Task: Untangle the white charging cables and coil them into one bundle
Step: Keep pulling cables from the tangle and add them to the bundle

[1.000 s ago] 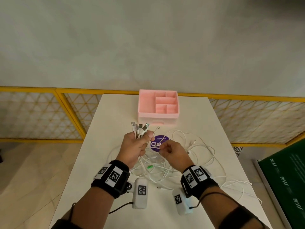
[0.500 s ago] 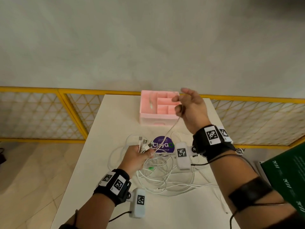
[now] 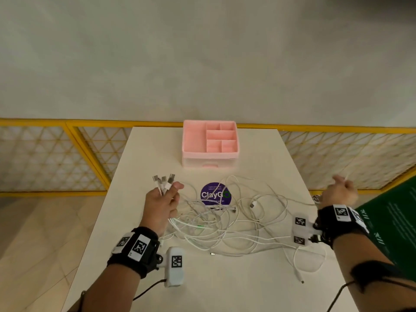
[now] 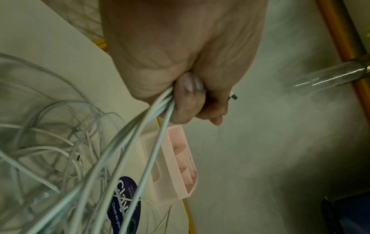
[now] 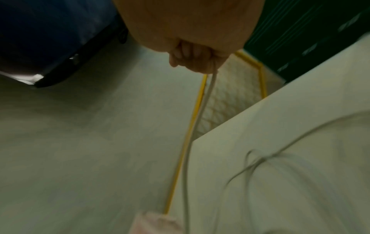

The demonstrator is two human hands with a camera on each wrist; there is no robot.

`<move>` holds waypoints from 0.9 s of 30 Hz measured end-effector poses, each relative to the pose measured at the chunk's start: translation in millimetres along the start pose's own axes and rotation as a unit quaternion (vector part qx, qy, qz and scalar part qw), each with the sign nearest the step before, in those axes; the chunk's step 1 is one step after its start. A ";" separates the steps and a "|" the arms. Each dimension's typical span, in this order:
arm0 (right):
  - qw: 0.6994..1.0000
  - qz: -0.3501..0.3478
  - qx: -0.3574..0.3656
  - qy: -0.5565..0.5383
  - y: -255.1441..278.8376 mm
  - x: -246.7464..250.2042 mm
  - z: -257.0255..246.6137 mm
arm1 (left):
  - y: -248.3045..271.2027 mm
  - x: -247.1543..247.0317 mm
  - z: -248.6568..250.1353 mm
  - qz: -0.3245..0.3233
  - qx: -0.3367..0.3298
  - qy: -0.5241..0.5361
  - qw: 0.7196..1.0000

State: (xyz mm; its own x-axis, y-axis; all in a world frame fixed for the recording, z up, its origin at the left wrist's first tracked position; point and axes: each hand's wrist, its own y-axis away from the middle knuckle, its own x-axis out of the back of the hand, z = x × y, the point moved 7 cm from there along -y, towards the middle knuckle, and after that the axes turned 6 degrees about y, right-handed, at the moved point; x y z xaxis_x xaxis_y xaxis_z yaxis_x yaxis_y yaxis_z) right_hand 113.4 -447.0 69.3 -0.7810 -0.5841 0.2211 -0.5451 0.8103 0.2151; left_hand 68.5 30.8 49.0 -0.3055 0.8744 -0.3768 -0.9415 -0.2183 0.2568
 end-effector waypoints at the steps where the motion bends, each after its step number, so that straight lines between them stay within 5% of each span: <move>1: 0.999 0.035 0.000 0.023 -6.1 17.2 7.7 | -0.1 -0.4 1.1 0.001 -0.001 0.006 1.000; 5: 0.987 0.101 -0.031 0.125 -25.9 75.5 32.9 | -2.2 -3.7 -0.1 0.015 0.005 0.041 0.999; 8: 0.970 0.051 -0.091 0.220 -34.4 91.6 57.5 | -2.0 -6.9 2.3 0.014 -0.001 0.060 0.998; 11: 0.904 0.057 -0.170 0.387 -18.6 95.1 67.2 | -1.6 -11.5 5.1 0.005 -0.004 0.077 0.997; 12: 0.888 0.048 -0.152 0.432 -12.8 85.7 62.3 | -0.8 -14.1 6.1 0.002 -0.004 0.082 0.997; 14: 0.904 0.001 -0.045 0.426 -1.7 48.7 47.9 | 0.9 -20.3 7.1 -0.003 -0.002 0.090 0.996; 17: 0.919 -0.213 0.177 0.282 57.2 -37.1 20.6 | 3.2 -30.6 9.5 -0.011 0.000 0.099 0.995; 19: 0.868 -0.376 0.252 0.204 134.6 -83.4 1.0 | 3.8 -36.9 11.6 -0.015 -0.005 0.102 0.995; 23: 0.683 -0.595 0.346 0.245 279.3 -136.8 19.5 | 3.5 -47.1 19.2 -0.024 -0.011 0.118 0.993; 25: 0.654 -0.618 0.359 0.249 311.3 -146.8 38.2 | 2.6 -47.1 24.8 -0.026 -0.010 0.146 0.989; 27: 0.669 -0.606 0.349 0.252 313.2 -149.2 53.7 | 0.5 -37.5 30.4 -0.012 -0.016 0.162 0.987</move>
State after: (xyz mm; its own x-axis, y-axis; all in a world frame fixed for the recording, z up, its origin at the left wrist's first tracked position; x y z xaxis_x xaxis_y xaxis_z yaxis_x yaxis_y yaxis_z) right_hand 42.8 -103.5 52.6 0.4698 -0.6316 0.6167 -0.8314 -0.5514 0.0686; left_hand 83.8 11.0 90.3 -0.3074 0.6969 -0.6479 -0.9515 -0.2177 0.2173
